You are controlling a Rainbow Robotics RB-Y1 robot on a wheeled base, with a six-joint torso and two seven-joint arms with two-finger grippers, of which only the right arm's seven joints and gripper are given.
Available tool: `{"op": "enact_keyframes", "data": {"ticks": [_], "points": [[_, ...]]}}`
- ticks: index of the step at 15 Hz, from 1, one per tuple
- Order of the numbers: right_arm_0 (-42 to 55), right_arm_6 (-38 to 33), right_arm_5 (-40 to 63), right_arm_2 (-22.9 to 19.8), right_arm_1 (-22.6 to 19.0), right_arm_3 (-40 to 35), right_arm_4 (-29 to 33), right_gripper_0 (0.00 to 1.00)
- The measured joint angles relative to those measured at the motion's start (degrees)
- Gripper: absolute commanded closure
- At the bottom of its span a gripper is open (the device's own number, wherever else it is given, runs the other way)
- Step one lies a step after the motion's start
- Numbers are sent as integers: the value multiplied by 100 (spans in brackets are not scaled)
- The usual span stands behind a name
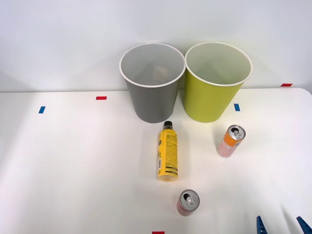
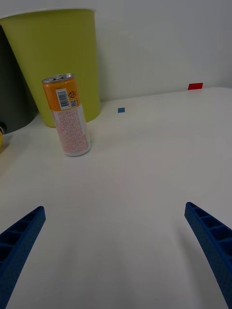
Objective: Put cans in the gray bin, plastic bottles in the light green bin
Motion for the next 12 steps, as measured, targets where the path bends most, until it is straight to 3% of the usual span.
{"op": "enact_keyframes", "data": {"ticks": [12], "points": [[0, 0, 0, 0, 0, 0, 0, 0]]}}
